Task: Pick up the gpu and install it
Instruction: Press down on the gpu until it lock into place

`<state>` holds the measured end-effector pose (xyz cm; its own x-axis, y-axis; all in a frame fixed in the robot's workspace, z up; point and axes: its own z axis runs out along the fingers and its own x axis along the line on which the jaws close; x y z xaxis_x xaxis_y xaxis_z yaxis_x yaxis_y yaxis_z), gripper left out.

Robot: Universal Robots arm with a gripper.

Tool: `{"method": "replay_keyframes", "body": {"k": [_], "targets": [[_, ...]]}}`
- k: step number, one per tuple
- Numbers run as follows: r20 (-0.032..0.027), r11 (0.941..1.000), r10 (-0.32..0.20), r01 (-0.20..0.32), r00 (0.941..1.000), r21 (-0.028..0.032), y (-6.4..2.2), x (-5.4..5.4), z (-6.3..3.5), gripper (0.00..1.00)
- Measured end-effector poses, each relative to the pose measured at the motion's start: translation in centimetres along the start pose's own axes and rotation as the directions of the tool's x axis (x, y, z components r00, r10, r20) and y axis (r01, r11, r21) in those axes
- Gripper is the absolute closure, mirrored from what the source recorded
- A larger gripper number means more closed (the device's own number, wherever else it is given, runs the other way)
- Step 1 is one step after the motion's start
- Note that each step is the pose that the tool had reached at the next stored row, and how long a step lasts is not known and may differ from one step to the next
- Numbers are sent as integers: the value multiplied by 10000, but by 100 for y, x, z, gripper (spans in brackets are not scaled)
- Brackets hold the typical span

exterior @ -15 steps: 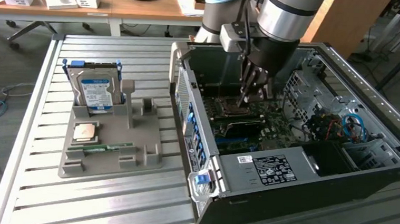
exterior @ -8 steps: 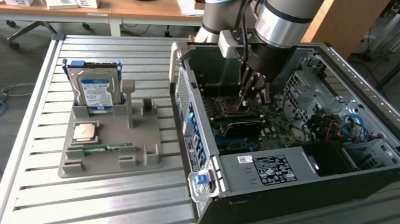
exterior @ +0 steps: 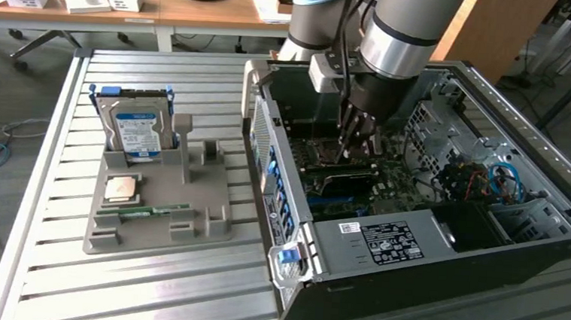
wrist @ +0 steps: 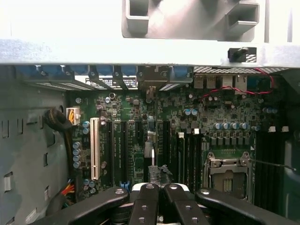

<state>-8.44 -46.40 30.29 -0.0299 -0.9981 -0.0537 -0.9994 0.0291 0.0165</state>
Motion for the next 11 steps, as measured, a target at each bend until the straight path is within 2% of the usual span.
{"method": "replay_keyframes", "body": {"k": [11], "targets": [[4,10000,-1,1,10000,1,0,-53,32,89]]}}
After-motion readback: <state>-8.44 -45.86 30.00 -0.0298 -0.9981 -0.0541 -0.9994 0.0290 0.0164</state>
